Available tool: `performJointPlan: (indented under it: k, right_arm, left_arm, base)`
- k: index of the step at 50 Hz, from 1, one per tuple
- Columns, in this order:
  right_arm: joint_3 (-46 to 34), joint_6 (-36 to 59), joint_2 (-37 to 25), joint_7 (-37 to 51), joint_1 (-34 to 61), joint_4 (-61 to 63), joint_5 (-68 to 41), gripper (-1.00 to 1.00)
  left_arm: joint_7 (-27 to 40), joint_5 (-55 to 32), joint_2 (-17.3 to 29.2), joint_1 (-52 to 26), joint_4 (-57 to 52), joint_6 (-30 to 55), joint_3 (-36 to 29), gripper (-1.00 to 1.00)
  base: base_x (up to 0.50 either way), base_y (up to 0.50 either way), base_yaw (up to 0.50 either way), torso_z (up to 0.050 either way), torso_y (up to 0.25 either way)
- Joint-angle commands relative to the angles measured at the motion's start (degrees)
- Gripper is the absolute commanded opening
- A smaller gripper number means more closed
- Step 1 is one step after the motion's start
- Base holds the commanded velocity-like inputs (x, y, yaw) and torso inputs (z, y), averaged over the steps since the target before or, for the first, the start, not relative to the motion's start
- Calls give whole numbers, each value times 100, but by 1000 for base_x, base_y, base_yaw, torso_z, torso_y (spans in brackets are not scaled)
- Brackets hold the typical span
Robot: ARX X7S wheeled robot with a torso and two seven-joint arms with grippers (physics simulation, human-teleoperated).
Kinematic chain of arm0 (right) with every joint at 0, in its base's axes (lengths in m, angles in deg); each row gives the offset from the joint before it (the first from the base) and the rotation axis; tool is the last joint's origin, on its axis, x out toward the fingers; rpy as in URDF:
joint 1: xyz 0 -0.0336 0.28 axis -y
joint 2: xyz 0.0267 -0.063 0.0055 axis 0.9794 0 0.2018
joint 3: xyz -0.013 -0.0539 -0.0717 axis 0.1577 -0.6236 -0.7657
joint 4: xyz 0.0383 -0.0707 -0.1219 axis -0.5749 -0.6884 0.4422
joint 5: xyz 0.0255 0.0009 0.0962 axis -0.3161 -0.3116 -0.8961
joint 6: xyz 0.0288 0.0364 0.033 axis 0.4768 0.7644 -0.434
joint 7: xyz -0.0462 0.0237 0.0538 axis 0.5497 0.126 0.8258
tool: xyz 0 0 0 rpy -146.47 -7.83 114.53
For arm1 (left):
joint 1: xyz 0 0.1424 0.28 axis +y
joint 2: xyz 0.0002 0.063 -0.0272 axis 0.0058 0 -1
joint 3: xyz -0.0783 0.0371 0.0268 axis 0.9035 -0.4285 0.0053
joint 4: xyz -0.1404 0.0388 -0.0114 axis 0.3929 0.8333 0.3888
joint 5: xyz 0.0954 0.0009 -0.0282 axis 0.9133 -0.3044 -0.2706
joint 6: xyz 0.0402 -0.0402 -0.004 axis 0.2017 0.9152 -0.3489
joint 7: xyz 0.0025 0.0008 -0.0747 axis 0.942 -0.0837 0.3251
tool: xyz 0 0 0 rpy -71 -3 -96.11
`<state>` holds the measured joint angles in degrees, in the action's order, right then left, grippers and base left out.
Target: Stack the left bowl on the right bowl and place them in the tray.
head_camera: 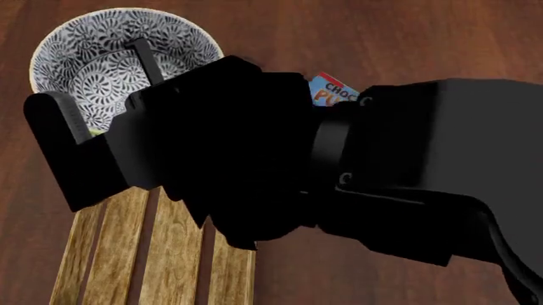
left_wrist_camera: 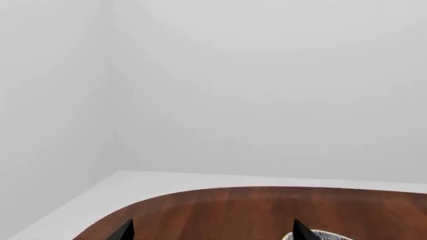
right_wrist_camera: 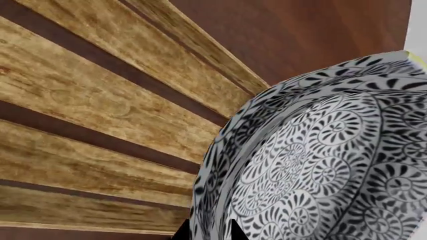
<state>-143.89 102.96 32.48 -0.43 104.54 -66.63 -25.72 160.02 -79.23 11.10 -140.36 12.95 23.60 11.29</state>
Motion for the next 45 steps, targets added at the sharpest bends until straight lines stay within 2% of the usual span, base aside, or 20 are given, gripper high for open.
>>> performJointPlan:
  k: [1,37,45]
  right_arm:
    - [-26,222,165,-213,-246,198,220,-100]
    - [-297,463,522,-162,-1507,120,597,-100]
    - [-275,467,568,-333,-1921,-74,999,-100]
  left_arm:
    - [93,-252,-26,128,-17,107,302,100]
    - [102,-562,-256,404,-20,461,909,100]
    - [130,-633,-88,435,-29,337,931,100]
  base:
    - [0,0,0,0,10]
    - [0,0,0,0,1]
    - [0,0,0,0,1]
